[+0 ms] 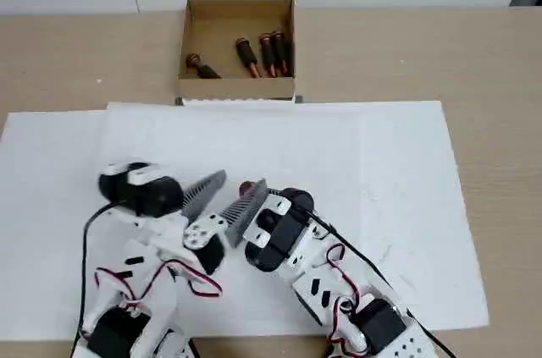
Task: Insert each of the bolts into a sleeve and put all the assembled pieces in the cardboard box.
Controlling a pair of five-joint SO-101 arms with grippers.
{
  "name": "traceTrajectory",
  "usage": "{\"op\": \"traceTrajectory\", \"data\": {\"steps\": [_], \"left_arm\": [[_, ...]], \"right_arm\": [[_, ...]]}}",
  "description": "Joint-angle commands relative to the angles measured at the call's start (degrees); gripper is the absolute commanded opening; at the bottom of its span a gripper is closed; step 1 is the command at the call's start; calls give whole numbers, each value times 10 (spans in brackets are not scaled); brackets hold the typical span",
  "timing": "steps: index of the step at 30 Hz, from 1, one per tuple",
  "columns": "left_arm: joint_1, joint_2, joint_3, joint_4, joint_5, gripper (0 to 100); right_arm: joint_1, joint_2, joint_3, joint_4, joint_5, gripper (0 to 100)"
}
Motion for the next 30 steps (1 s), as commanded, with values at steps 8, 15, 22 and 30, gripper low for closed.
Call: {"op": "traceTrajectory", "data": {"steps": [8, 15, 22, 30], "left_arm": [[-155, -6, 1, 1, -158, 4], [-200, -6, 97, -1, -258, 6], [-203, -6, 149, 0, -287, 6], [-202, -5, 175, 3, -287, 6]], "right_arm": [[82, -5, -17, -13, 4, 2], [152, -4, -8, -13, -25, 2], [205, -4, -5, 42, -92, 2], [205, -2, -39, 113, -156, 2]]}}
